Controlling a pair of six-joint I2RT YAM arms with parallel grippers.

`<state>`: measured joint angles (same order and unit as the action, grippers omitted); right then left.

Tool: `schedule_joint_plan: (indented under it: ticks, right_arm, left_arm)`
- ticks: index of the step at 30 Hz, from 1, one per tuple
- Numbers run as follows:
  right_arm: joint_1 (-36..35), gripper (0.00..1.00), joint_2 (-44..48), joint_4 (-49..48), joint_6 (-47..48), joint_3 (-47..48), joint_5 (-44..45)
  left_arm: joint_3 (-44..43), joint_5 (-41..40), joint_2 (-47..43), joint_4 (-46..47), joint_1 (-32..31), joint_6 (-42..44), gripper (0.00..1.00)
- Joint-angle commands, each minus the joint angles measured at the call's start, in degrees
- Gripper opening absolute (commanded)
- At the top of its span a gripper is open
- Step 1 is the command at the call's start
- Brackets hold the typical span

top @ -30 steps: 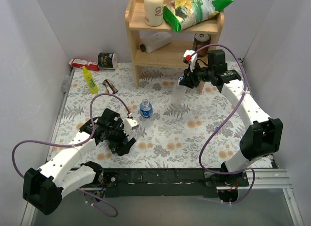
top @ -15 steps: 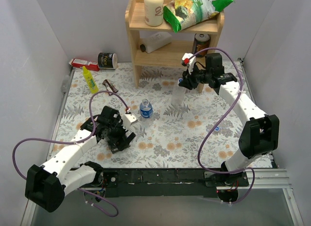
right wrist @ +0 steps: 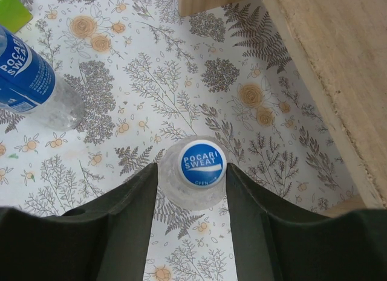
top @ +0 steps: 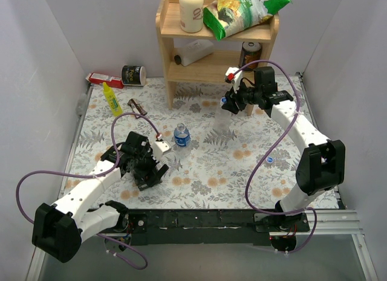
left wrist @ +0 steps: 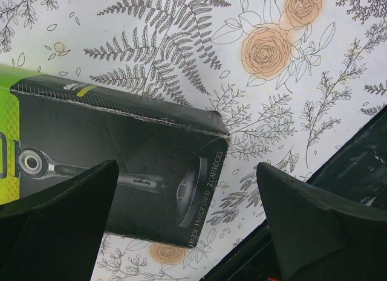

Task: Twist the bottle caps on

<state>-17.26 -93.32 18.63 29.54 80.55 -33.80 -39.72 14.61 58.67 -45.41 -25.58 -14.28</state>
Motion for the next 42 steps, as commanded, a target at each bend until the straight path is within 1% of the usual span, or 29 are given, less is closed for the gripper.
schedule_joint_plan:
  ticks: [1, 3, 5, 8, 10, 13, 14, 15, 17, 18, 19, 20, 22, 23, 25, 27, 28, 29, 32, 39, 42]
  right_arm:
    - [0.21, 0.58, -0.64, -1.67, -0.36, 0.83, -0.74]
    - [0.21, 0.69, -0.37, -1.67, -0.53, 1.36, -0.48]
    - [0.21, 0.85, -0.11, -1.76, -1.41, 2.15, 0.74]
    - [0.21, 0.92, 0.77, -1.67, -5.7, 6.18, 4.87]
    - [0.21, 0.92, 2.69, -1.14, -5.72, 9.61, 4.28]
    - [-0.76, 0.92, 5.86, -3.42, -6.07, 9.45, -2.65]
    - [-1.46, 0.92, 6.13, -3.51, -6.59, 9.1, -7.02]
    - [-2.16, 0.91, 5.78, -3.34, -7.04, 8.75, -9.16]
    - [-4.97, 0.84, 5.25, -4.47, -7.74, 6.03, -11.54]
    - [-5.85, 0.84, 4.99, -5.53, -8.7, 4.63, -11.98]
    - [-7.16, 0.84, 4.99, -9.1, -10.01, 3.39, -13.38]
    - [-7.7, 0.83, 5.16, -11.32, -10.46, -0.01, -15.83]
    - [-9.89, 0.84, 6.13, -17.11, -10.65, -3.72, -16.73]
    - [-10.77, 0.86, 6.39, -22.36, -10.47, -6.96, -16.39]
    - [-13.49, 0.87, 5.96, -24.95, -9.94, -8.39, -16.29]
    - [-14.91, 0.89, 5.26, -29.51, -10.46, -10.23, -15.69]
    - [-15.87, 0.91, 5.08, -32.58, -11.6, -11.2, -15.42]
    - [-16.23, 0.91, 4.47, -36.09, -12.57, -11.99, -15.33]
    - [-17.81, 0.92, 1.66, -37.7, -12.93, -11.74, -15.5]
    - [-19.13, 0.92, -4.5, -39.99, -15.47, -9.54, -18.84]
    - [-19.39, 0.86, -6.35, -40.51, -16.26, -9.19, -19.46]
  left_arm:
    - [1.05, 0.86, -1.37, 0.67, 0.45, 0.57, 0.98]
    - [1.32, 0.95, -1.55, 0.76, 0.53, 0.57, 0.98]
    - [1.67, 1.21, -1.89, 0.76, 0.53, 0.49, 0.98]
    - [2.11, 1.12, -2.51, 0.85, 0.71, 0.48, 0.98]
    - [2.19, 1.12, -2.78, 0.85, 0.89, 0.4, 0.98]
    - [2.46, 1.21, -3.13, 0.93, 1.41, 0.22, 0.98]
    - [2.55, 1.21, -3.3, 1.2, 1.67, 0.13, 0.98]
    - [2.81, 1.12, -3.39, 1.37, 1.76, 0.05, 0.98]
    - [2.81, 0.77, -3.3, 1.99, 2.38, -0.13, 0.98]
    - [2.81, 0.33, -3.3, 2.25, 2.64, -0.57, 0.98]
    - [2.64, -0.45, -3.3, 2.34, 2.99, -0.66, 0.98]
    - [2.46, -0.9, -3.48, 2.52, 3.69, -0.83, 0.98]
    - [2.55, -1.51, -3.74, 2.34, 4.14, -0.92, 0.98]
    - [2.46, -1.17, -3.83, 1.56, 4.57, -0.92, 0.98]
    - [2.02, -0.29, -4.01, 0.33, 5.1, -0.83, 0.98]
    - [1.06, 0.59, -4.01, -1.0, 5.89, -0.83, 0.98]
    - [0.88, 0.77, -4.09, -1.17, 6.16, -0.83, 0.98]
    - [0.79, 0.86, -4.01, -1.17, 6.59, -0.92, 0.98]
    - [0.27, 1.56, -3.57, -1.09, 7.3, -1.01, 0.98]
    - [-3.07, 3.05, -1.55, -1.09, 7.65, -0.75, 0.98]
    - [-4.48, 3.84, -0.67, 0.75, 7.65, -1.27, 0.98]
